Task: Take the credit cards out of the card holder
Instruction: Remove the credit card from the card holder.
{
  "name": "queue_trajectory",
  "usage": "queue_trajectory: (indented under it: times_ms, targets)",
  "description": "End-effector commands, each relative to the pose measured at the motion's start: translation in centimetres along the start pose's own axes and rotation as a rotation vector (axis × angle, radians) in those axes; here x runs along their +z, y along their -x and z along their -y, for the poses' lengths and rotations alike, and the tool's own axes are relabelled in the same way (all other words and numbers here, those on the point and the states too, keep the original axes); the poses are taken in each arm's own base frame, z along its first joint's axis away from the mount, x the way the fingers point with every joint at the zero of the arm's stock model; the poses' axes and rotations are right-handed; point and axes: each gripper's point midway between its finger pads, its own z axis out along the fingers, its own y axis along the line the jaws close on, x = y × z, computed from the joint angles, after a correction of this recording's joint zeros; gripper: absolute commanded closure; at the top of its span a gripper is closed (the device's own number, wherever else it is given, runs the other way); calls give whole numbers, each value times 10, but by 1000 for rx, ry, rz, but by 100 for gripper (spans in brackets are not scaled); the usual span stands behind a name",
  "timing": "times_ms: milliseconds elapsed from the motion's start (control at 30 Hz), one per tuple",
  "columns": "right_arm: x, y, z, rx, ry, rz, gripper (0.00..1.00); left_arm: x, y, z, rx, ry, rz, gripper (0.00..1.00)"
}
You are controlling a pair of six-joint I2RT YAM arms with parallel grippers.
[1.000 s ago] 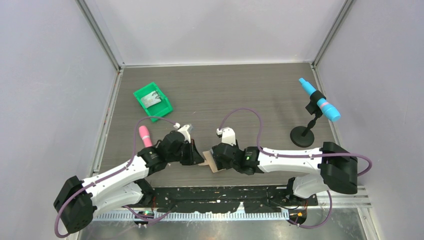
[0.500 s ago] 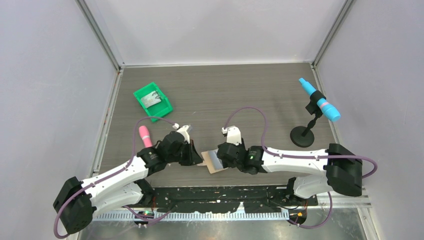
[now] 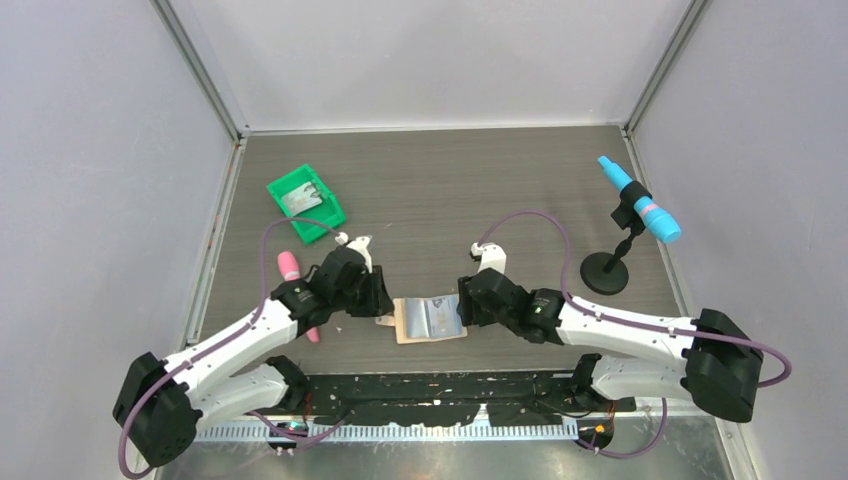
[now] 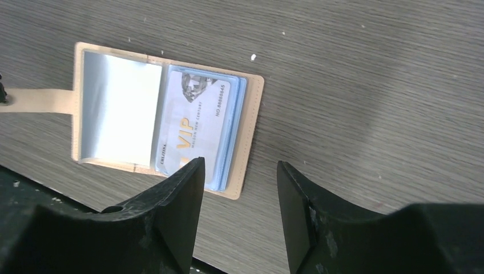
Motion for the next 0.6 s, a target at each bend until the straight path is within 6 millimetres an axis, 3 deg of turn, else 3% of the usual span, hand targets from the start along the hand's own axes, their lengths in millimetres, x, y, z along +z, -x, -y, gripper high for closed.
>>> queue_trajectory:
  times_ms: [0, 167, 333, 567]
  targets:
    - [-1, 18, -27, 46, 198, 37, 45, -19, 26, 24, 1, -74, 76, 60]
    - [3, 22, -32, 105, 271, 35, 49, -26, 29, 55, -21, -225, 83, 48]
    - [8, 21, -45, 136, 342, -3, 52, -13, 22, 72, -43, -310, 44, 54]
    - [21, 18, -51, 147, 365, -28, 56, 25, 12, 75, -93, -359, 23, 65]
